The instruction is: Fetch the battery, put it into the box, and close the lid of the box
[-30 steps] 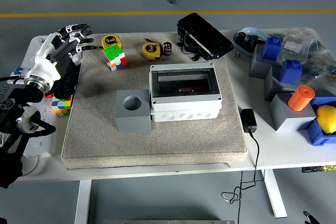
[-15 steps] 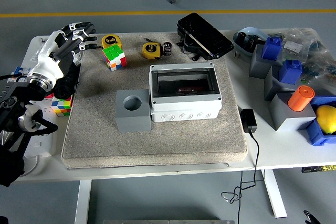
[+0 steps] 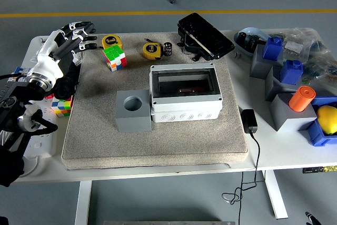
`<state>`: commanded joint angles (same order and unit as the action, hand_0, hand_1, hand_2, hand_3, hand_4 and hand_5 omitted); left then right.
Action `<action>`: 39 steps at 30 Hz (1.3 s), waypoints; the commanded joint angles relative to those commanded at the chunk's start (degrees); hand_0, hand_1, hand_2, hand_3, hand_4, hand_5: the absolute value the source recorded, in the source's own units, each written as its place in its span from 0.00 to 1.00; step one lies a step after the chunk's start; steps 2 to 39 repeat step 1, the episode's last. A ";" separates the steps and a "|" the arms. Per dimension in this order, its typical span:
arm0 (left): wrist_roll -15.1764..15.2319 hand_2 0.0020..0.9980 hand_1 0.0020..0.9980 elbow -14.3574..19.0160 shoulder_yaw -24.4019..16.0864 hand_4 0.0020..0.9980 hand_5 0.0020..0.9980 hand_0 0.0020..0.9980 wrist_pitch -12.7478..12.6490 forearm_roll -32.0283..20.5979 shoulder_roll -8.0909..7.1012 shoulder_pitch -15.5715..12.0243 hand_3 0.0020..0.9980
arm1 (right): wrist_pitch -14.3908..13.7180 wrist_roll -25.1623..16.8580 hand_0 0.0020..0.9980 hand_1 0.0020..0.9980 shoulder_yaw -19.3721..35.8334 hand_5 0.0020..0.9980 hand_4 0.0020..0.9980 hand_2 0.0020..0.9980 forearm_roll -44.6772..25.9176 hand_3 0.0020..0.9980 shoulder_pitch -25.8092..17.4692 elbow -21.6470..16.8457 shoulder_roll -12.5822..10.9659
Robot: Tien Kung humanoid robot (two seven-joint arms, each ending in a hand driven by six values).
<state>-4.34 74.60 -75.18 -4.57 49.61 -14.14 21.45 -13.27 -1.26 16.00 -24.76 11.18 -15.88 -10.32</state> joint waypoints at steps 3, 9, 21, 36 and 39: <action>0.01 0.59 0.59 0.00 0.07 0.95 0.37 0.52 0.01 0.00 -0.01 0.00 0.60 | -0.02 -0.03 0.66 0.64 0.09 0.45 0.89 0.65 0.06 0.54 0.02 -0.02 0.01; 0.01 0.59 0.59 0.00 0.07 0.95 0.37 0.52 0.01 0.00 -0.01 0.00 0.60 | -0.02 -0.03 0.66 0.64 0.09 0.45 0.89 0.65 0.06 0.54 0.02 -0.02 0.01; 0.01 0.59 0.59 0.00 0.07 0.95 0.37 0.52 0.01 0.00 -0.01 0.00 0.60 | -0.02 -0.03 0.66 0.64 0.09 0.45 0.89 0.65 0.06 0.54 0.02 -0.02 0.01; 0.01 0.59 0.59 0.00 0.07 0.95 0.37 0.52 0.01 0.00 -0.01 0.00 0.60 | -0.02 -0.03 0.66 0.64 0.09 0.45 0.89 0.65 0.06 0.54 0.02 -0.02 0.01; 0.01 0.59 0.59 0.00 0.07 0.95 0.37 0.52 0.01 0.00 -0.01 0.00 0.60 | -0.02 -0.03 0.66 0.64 0.09 0.45 0.89 0.65 0.06 0.54 0.02 -0.02 0.01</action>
